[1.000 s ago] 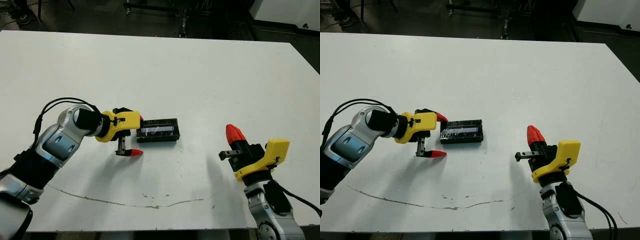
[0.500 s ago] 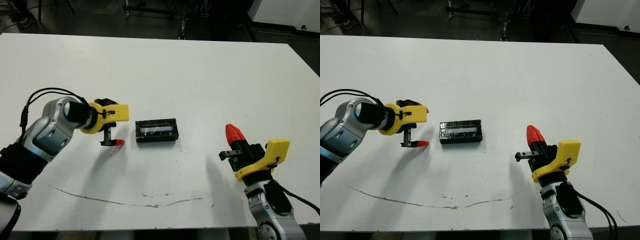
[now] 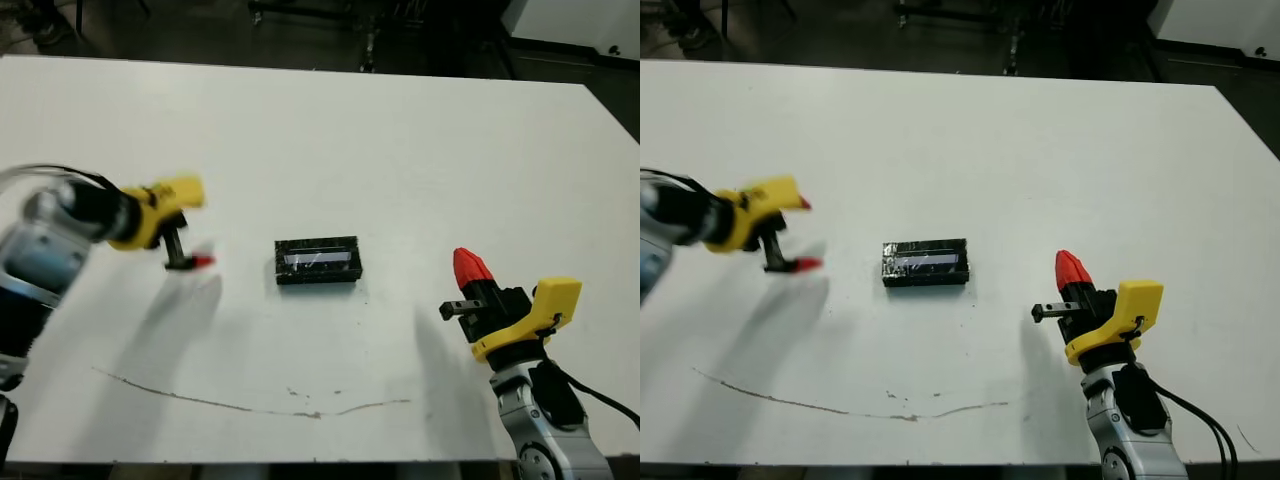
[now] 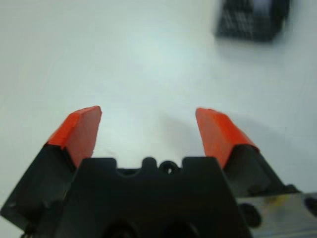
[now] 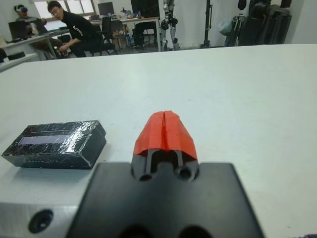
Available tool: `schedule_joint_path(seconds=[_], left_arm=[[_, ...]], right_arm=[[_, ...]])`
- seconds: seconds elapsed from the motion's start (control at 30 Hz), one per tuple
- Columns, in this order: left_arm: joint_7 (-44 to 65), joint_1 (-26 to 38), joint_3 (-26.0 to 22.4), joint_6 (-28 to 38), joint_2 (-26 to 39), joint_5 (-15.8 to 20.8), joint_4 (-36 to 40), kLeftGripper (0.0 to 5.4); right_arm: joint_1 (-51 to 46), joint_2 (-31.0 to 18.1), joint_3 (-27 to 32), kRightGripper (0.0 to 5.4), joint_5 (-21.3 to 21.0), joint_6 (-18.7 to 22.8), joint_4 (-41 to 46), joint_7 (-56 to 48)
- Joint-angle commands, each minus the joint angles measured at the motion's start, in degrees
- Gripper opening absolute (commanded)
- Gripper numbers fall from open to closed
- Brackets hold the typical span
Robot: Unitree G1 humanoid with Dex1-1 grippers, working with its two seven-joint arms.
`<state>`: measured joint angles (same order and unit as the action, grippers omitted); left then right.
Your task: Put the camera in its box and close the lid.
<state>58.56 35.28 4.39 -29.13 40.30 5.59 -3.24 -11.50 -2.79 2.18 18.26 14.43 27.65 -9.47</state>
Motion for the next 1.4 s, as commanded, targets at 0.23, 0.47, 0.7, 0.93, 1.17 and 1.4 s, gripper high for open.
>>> schedule_joint_path(seconds=[0.23, 0.47, 0.7, 0.93, 1.17, 1.4], left_arm=[[-13.1, -3.91, -9.11, -2.43, -11.24, 12.13, 11.2, 3.23], [-23.16, -7.12, -6.97, -3.96, -18.96, 14.74, 19.27, 2.18], [-28.77, -10.8, -1.99, -4.84, -26.44, 15.94, 20.17, 1.06], [-33.35, -14.33, 3.2, -7.08, -29.84, 14.31, 19.56, 0.03], [-34.03, -16.93, 6.89, -3.75, -31.21, 11.87, 15.34, 0.01], [-33.18, -18.48, 8.88, 0.0, -31.4, 9.6, 10.77, 0.01]], right_arm=[[-0.32, -0.19, 0.41, 0.0, 0.32, 0.95, 0.11, 0.59], [-0.33, -0.32, 0.11, 0.0, -0.26, 0.56, -0.1, 0.61], [-0.29, -0.38, -0.03, 0.0, -0.24, 0.19, -0.39, 0.3], [-0.23, -0.38, 0.03, 0.0, -0.1, -0.26, -0.86, -0.11], [-0.33, -0.31, -0.22, 0.0, -0.68, 0.22, -0.36, 0.57], [-0.35, -0.28, -0.2, 0.0, -0.45, 0.26, -0.33, 0.55]])
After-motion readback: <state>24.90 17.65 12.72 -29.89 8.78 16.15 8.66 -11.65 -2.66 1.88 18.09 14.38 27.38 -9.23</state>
